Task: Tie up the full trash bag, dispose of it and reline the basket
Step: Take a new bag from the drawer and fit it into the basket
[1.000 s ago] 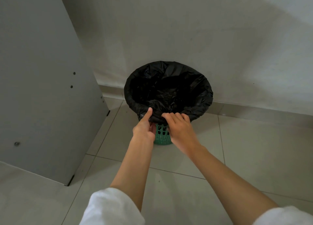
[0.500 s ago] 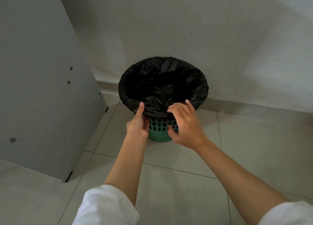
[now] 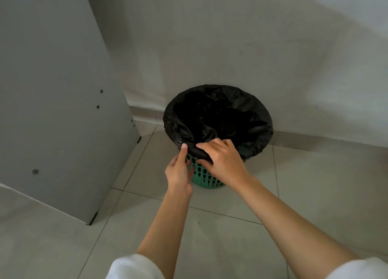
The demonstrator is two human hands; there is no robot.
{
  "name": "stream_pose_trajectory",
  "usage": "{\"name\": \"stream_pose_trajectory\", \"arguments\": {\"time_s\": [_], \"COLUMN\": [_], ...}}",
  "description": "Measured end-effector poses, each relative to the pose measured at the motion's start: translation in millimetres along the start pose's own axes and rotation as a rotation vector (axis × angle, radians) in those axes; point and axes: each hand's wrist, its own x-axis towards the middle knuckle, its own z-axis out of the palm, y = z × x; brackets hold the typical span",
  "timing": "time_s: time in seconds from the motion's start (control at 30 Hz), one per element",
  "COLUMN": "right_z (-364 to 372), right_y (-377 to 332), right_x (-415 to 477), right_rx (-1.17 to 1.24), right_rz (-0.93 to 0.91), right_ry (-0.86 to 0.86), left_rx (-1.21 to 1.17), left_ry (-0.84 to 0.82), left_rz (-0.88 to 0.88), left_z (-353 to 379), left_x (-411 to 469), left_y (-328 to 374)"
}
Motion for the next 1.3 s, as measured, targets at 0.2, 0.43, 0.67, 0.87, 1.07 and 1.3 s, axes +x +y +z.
{"name": "stream_pose_trajectory", "arguments": {"time_s": [0.2,0.43,0.67,0.87,1.07,1.3], "right_z": [-2,6,3,-8,0,15], "right_y": [8,3,19,56,41,14], "right_x": [-7,-4,-15,-49,-51,-24], "right_rx": [-0.006,0.052,-0.064,-0.210,-0.201,-0.105], "right_rz": [0.045,0.108,0.109,0.221,0.194,0.447], "right_ry": [0.018,0.079,0.127,0.104,0.175,0.226], "left_rx": [-0.085,-0.026,-0.102,0.057,0.341,0.393], "left_ry": [-0.037,-0.037,-0.136,-0.001,0.191,0.095], "left_rz": [-0.040,-0.075,-0.085,-0.096,0.238,0.175], "left_z": [14,25,29,23,24,23], "left_x": [1,16,8,-6,33,54], "left_y": [8,19,1,-21,26,57]}}
